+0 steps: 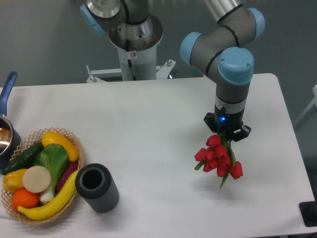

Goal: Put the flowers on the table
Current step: 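Carry the red tulip bunch with the gripper and lower it toward the table, then open the gripper to release the tulips onto the table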

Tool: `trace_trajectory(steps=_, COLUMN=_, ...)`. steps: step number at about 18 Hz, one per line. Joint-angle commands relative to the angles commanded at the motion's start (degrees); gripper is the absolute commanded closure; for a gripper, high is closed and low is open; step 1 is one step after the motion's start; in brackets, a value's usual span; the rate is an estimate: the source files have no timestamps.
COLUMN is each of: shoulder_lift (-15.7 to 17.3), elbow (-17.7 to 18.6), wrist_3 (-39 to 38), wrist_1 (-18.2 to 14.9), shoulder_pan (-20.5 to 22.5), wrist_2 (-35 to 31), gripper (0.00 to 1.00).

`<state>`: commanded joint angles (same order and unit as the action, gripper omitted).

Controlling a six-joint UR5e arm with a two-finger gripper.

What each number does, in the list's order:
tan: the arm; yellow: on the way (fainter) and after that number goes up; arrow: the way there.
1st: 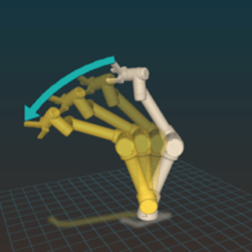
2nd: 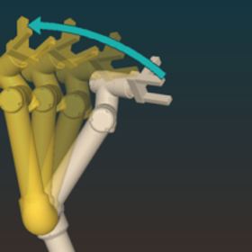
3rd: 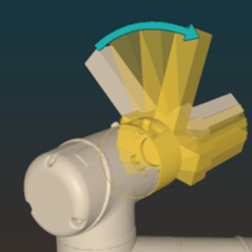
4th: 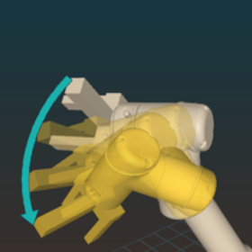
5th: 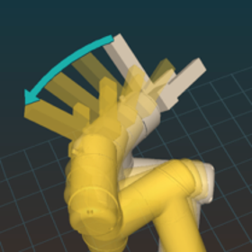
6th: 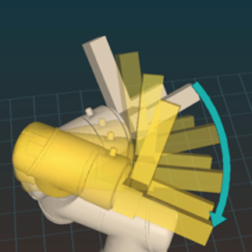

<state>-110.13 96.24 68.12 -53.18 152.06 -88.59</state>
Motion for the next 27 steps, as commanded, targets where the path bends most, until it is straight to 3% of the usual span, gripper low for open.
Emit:
trace_trajectory(steps=13, shoulder_lift=-0.53, elbow=1.76, wrist_3=-2.46, wrist_1=0.09, shoulder_pan=-4.57, wrist_2=-0.18, gripper=0.74)
trace_trajectory(steps=16, shoulder_lift=-1.58, elbow=1.85, wrist_3=-4.21, wrist_1=1.40, shoulder_pan=-5.71, wrist_2=-0.26, gripper=0.73)
trace_trajectory(steps=22, shoulder_lift=-3.16, elbow=2.90, wrist_3=-4.92, wrist_1=5.01, shoulder_pan=-7.04, wrist_2=-0.44, gripper=0.62)
trace_trajectory(steps=27, shoulder_lift=-3.25, elbow=2.81, wrist_3=-4.75, wrist_1=5.19, shoulder_pan=-7.04, wrist_2=-0.44, gripper=0.51)
